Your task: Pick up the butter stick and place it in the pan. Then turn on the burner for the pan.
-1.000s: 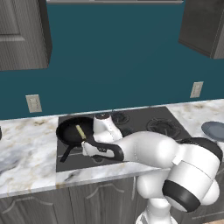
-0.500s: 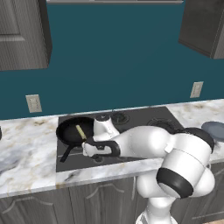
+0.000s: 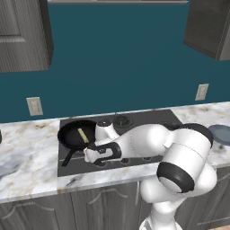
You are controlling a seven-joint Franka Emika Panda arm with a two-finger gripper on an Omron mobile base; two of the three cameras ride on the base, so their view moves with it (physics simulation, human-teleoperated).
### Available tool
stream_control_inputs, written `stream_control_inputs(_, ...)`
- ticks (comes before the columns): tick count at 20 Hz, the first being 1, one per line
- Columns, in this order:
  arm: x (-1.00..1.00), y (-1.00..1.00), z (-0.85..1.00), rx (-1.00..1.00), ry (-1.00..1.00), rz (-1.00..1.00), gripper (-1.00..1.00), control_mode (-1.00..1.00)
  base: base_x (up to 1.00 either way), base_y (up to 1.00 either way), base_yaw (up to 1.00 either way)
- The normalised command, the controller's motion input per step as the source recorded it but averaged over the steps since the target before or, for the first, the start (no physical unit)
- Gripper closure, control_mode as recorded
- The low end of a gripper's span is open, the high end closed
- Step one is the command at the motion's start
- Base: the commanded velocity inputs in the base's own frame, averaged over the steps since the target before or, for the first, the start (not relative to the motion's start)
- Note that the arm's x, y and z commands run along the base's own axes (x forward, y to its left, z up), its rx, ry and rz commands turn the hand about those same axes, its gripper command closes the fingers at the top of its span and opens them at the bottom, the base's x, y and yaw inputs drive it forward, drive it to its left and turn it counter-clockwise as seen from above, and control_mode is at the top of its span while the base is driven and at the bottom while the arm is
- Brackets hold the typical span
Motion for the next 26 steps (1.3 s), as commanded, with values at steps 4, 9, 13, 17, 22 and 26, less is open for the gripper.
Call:
stream_control_inputs(4, 0.14, 0.05, -0.17, 0.00, 0.01, 0.00, -1.00, -1.00, 0.00, 0.00, 0.00)
stream_control_inputs(9, 0.17, 0.06, -0.16, 0.00, 0.00, 0.00, -1.00, -1.00, 0.00, 0.00, 0.00)
stream_control_inputs(13, 0.01, 0.09, -0.25, 0.00, 0.03, 0.00, 1.00, -1.00, 0.00, 0.00, 0.00)
stream_control_inputs(17, -0.09, 0.08, -0.32, 0.00, 0.00, 0.00, 1.00, -1.00, 0.00, 0.00, 0.00)
stream_control_inputs(22, -0.27, 0.02, -0.31, 0.00, 0.00, 0.00, 1.00, -1.00, 0.00, 0.00, 0.00)
stream_control_inputs(26, -0.08, 0.00, -0.35, 0.00, -0.01, 0.00, 1.00, -1.00, 0.00, 0.00, 0.00)
